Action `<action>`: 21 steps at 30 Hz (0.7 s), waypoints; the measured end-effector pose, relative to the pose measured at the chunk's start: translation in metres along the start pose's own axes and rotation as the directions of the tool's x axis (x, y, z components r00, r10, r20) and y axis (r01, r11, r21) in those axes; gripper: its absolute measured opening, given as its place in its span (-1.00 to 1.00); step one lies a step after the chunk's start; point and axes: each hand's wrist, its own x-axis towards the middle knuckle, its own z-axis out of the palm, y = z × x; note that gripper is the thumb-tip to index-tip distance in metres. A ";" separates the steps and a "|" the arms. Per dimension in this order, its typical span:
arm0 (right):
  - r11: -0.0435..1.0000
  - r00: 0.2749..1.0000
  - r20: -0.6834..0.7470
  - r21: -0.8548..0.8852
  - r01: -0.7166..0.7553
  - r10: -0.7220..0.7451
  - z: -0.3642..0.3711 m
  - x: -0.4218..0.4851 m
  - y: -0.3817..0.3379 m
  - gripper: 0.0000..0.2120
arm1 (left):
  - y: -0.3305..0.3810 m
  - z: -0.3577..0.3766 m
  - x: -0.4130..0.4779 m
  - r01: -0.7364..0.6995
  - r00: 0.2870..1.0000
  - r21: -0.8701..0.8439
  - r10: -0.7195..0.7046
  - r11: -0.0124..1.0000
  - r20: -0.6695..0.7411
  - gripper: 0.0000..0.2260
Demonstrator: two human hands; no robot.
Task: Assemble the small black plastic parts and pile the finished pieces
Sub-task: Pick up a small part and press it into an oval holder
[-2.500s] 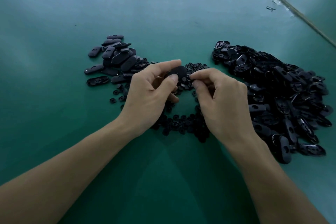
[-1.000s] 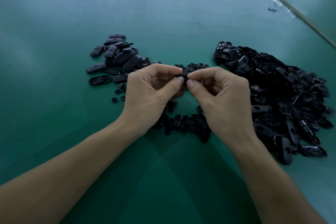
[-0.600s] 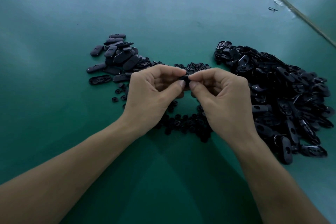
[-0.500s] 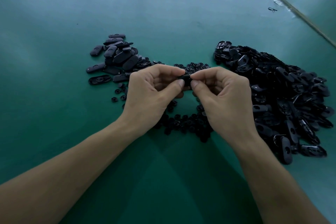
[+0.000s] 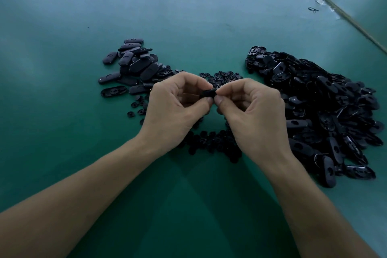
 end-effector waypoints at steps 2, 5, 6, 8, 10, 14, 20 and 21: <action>1.000 1.000 0.002 -0.008 -0.003 0.003 0.000 0.000 0.000 -0.82 | -0.001 0.001 -0.001 -0.002 1.000 0.013 0.002 1.000 -0.005 -0.81; 1.000 1.000 0.018 0.002 -0.005 0.005 -0.001 0.001 0.000 -0.82 | -0.001 0.002 -0.001 -0.004 1.000 0.015 0.004 1.000 -0.030 -0.79; 1.000 1.000 0.021 0.002 -0.004 0.004 -0.001 0.001 0.000 -0.82 | -0.001 0.001 -0.001 -0.002 0.999 0.008 0.002 1.000 -0.034 -0.79; 1.000 1.000 0.028 -0.008 0.007 -0.007 -0.002 0.001 -0.001 -0.81 | -0.001 0.001 -0.001 -0.002 0.999 0.004 0.003 1.000 -0.034 -0.79; 0.999 0.998 0.052 -0.025 0.020 -0.019 -0.004 0.001 -0.001 -0.80 | 0.000 0.001 -0.001 -0.009 1.000 0.014 0.009 1.000 -0.030 -0.78; 1.000 0.998 0.069 -0.013 0.008 -0.007 -0.004 0.002 0.000 -0.74 | -0.001 0.001 -0.001 -0.014 1.000 0.038 0.014 0.999 -0.013 -0.79; 0.999 1.000 0.011 -0.020 0.025 -0.025 -0.001 -0.001 0.000 -0.81 | -0.002 0.001 -0.001 -0.032 0.999 0.076 0.032 0.997 0.003 -0.77; 0.999 0.999 0.019 -0.032 0.035 -0.035 -0.001 -0.001 -0.001 -0.82 | -0.002 0.001 -0.001 -0.034 0.999 0.078 0.034 0.996 0.001 -0.77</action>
